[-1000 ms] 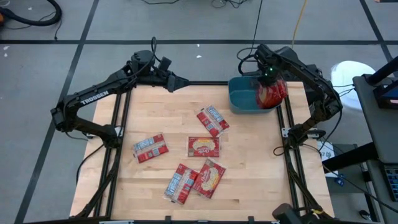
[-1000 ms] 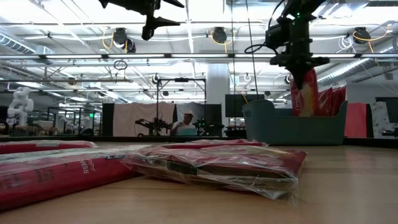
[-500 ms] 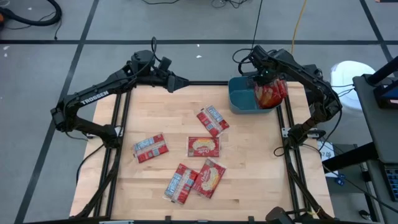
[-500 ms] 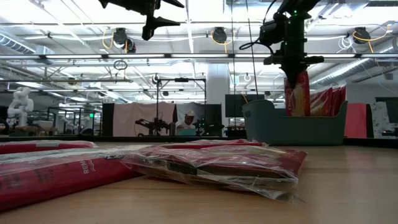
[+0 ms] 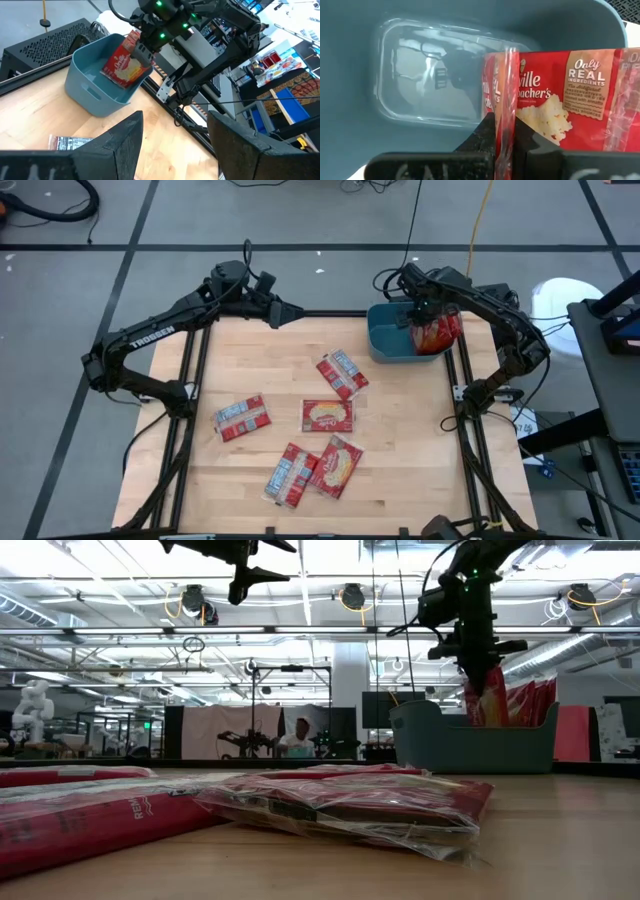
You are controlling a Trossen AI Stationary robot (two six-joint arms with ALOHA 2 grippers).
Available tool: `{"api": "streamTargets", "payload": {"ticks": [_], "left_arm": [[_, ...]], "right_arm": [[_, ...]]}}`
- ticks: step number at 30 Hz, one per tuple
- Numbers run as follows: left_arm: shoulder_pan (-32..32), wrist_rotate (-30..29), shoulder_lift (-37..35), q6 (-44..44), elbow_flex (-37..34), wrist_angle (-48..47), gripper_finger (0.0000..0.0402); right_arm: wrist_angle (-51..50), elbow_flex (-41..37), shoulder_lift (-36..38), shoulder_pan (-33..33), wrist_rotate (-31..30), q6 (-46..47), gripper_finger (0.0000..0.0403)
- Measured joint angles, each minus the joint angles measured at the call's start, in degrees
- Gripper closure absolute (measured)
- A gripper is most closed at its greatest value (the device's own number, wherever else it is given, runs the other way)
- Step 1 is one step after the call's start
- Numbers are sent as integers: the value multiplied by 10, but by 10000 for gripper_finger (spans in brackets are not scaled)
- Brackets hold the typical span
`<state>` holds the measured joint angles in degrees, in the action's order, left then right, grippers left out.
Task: Sort popcorn bags into baskets
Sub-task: Put the popcorn bag into the blue bin
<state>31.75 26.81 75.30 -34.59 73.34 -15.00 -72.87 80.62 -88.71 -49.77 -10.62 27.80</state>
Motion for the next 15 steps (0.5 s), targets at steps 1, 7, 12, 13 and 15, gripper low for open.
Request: {"api": "streamTargets", "payload": {"ticks": [1, 7, 12, 13, 15], "left_arm": [[0, 0, 0, 0, 0, 0, 178], [0, 0, 0, 3, 0, 0, 178], [0, 0, 0, 9, 0, 0, 178], [0, 0, 0, 12, 0, 0, 178], [0, 0, 0, 14, 0, 0, 178]], "right_arm": [[0, 0, 0, 0, -1, 0, 397], [7, 0, 0, 0, -14, 0, 397], [7, 0, 0, 0, -16, -1, 397], [7, 0, 0, 0, -16, -1, 397], [6, 0, 0, 0, -16, -1, 397]]}}
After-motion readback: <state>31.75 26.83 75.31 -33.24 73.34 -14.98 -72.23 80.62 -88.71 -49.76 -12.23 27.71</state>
